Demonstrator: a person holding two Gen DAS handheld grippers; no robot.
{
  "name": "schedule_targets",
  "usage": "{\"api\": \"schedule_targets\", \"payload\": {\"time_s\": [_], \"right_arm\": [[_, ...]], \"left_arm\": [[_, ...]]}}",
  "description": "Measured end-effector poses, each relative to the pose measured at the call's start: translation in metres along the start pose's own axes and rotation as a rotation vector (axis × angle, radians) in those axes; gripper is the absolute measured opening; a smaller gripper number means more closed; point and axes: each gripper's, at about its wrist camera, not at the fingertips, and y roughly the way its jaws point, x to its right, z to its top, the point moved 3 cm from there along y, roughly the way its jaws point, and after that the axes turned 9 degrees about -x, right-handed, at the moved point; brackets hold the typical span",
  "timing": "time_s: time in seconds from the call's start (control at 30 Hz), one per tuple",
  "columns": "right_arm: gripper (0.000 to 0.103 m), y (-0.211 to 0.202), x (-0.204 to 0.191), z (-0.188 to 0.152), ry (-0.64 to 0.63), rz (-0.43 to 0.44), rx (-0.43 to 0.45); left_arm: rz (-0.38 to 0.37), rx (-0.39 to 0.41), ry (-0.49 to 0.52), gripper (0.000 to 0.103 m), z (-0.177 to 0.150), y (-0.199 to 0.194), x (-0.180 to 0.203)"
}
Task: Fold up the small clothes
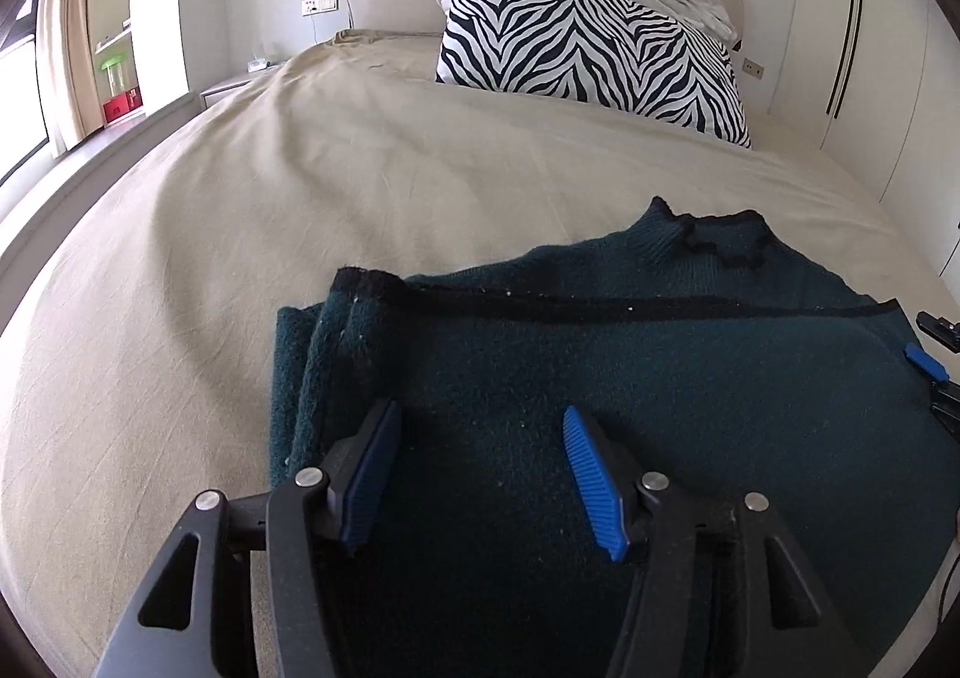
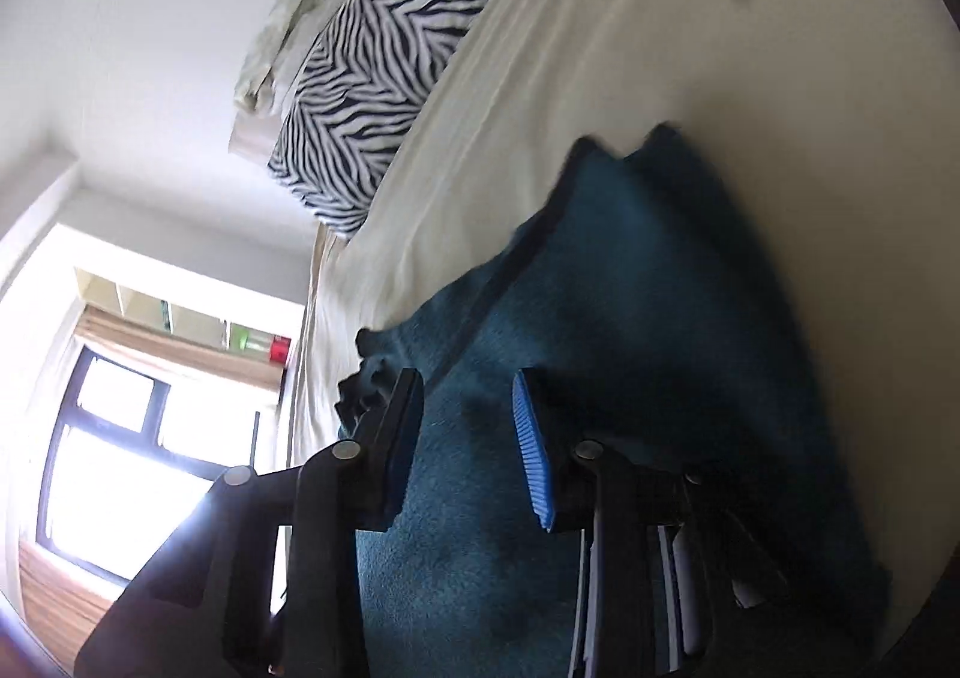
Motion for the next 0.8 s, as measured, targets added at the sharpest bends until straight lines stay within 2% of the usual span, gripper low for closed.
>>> {"api": "schedule_targets", "payload": {"time_s": [0.03, 0.1, 0.13, 0.2, 0.27, 0.4, 0.5, 0.57, 0.63, 0.7, 0.8], "right_arm": [[0.027, -0.014, 0.002, 0.002, 0.007, -0.014, 0.032], [0.031, -0.038, -0.001, -0.002, 0.002, -0.100, 0.082], [0.032, -0.045, -0.005, -0.008, -0.001, -0.093, 0.083], [0.033, -0.054, -0.018, -0.027, -0.023, -0.016, 0.036], [0.033, -0.043, -0.047, -0.054, -0.092, 0.025, -0.040], [0.033, 0.028, -0.107, -0.131, -0.244, 0.053, -0.305], [0.033, 0.074, -0.120, -0.182, -0.266, 0.087, -0.456], [0.033, 0.098, -0.116, -0.205, -0.281, 0.062, -0.522], [0.031, 0.107, -0.103, -0.215, -0.270, 0.042, -0.540], [0.031, 0.100, -0.090, -0.209, -0.226, 0.096, -0.525], [0.031, 0.075, -0.068, -0.179, -0.171, 0.101, -0.434]], "left_arm": [[-0.009, 0.001, -0.005, 0.060, 0.000, 0.000, -0.001], [-0.010, 0.005, -0.006, 0.060, -0.001, 0.000, -0.002], [-0.005, 0.006, -0.002, 0.060, -0.001, 0.000, -0.001], [0.002, 0.008, 0.002, 0.060, -0.001, 0.001, 0.000], [0.003, 0.008, 0.002, 0.060, -0.001, 0.001, 0.001], [0.003, 0.008, 0.003, 0.060, -0.001, 0.001, 0.001], [0.001, 0.010, 0.002, 0.060, -0.001, 0.001, 0.000], [-0.001, 0.012, 0.001, 0.060, -0.002, 0.000, 0.000], [-0.002, 0.014, 0.001, 0.060, -0.002, 0.000, 0.000], [-0.001, 0.017, 0.001, 0.060, -0.003, 0.001, 0.000], [0.000, 0.019, 0.002, 0.060, -0.003, 0.001, 0.000]]}}
